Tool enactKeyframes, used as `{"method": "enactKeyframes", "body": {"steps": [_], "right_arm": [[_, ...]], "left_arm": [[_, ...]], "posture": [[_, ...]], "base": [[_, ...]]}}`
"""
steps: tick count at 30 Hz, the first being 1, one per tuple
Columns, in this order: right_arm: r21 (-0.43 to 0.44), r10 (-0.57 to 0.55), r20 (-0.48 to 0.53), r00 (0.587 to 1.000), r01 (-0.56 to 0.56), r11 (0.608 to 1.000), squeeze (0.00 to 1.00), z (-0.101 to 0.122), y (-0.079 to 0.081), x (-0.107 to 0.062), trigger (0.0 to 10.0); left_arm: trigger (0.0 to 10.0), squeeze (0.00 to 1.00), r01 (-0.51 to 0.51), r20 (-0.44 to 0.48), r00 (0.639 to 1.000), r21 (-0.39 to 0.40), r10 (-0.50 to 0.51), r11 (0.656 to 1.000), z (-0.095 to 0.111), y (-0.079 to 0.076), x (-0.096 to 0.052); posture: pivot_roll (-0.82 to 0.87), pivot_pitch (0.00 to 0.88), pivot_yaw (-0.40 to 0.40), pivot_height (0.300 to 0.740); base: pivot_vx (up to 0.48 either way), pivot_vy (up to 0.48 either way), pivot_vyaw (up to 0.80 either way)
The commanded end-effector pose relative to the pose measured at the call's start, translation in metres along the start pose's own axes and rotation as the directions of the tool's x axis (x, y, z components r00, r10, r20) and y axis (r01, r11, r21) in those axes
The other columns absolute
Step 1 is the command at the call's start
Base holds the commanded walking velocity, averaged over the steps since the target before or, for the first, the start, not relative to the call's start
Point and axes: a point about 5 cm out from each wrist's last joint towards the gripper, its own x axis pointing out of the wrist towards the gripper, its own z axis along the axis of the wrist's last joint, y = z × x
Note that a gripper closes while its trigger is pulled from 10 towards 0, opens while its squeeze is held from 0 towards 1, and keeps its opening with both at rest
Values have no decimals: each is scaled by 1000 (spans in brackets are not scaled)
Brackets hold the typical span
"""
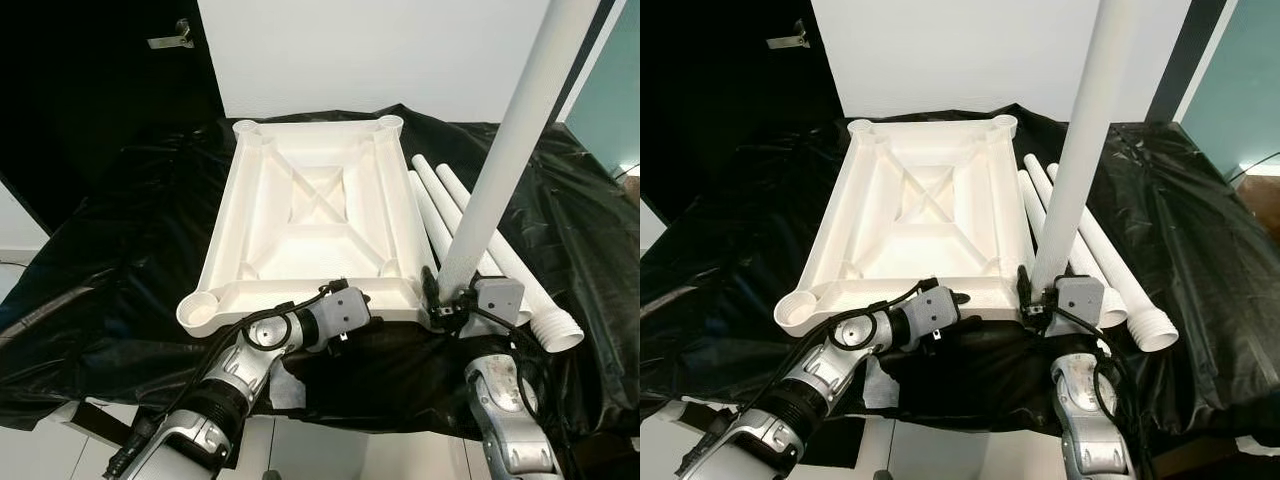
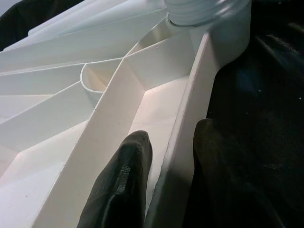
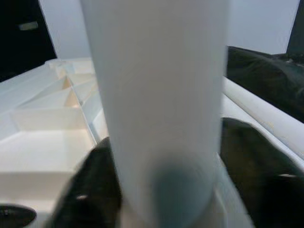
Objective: Building children table
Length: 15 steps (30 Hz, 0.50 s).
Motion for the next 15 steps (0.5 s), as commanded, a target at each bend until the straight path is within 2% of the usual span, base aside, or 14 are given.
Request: {"method": "enactKeyframes", "body": {"steps": [1, 2, 3, 4, 6, 8, 11, 13, 15], "right_arm": [[14, 53, -16, 998, -53, 999, 1000, -2, -6, 2, 10000], [14, 53, -16, 998, -53, 999, 1000, -2, -6, 2, 10000], [9, 125, -5, 992, -125, 992, 0, 0, -7, 3, 10000], [16, 216, -4, 976, -216, 976, 0, 2, -9, 5, 10000], [20, 329, -3, 944, -329, 944, 0, 6, -15, 6, 10000], [5, 396, -4, 918, -396, 918, 0, 8, -22, 7, 10000], [-4, 422, -7, 907, -422, 907, 0, 9, -24, 8, 10000], [-33, 526, -45, 850, -527, 849, 0, 11, -33, 12, 10000], [-34, 540, -51, 840, -542, 840, 0, 11, -34, 14, 10000]], "left_arm": [[10000, 0, 29, -96, 995, -65, -35, 997, -22, -14, -1], [10000, 0, 29, -96, 995, -65, -35, 997, -22, -14, -1], [10000, 0, 29, -96, 995, -65, -35, 997, -22, -14, -2], [10000, 0, 31, -95, 995, -64, -37, 997, -22, -14, -1], [10000, 0, 35, -93, 995, -63, -41, 997, -21, -14, -1], [10000, 0, 39, -91, 995, -60, -44, 997, -21, -14, 0], [10000, 0, 40, -91, 995, -59, -45, 997, -20, -14, 0], [10000, 0, 43, -93, 995, -54, -48, 998, -20, -12, -1], [10000, 0, 43, -93, 994, -53, -48, 998, -20, -12, -1]], "posture": [[-96, 19, 12, 740], [-96, 19, 12, 740], [-98, 19, 13, 740], [-102, 20, 15, 740], [-106, 18, 18, 740], [-107, 17, 17, 740], [-107, 17, 17, 740], [-103, 12, 19, 740], [-103, 12, 19, 740]], "base": [[0, 0, 0], [0, 0, 0], [0, 0, 0], [0, 0, 0], [0, 0, 0], [0, 0, 0], [0, 0, 0], [0, 0, 0], [0, 0, 0]]}}
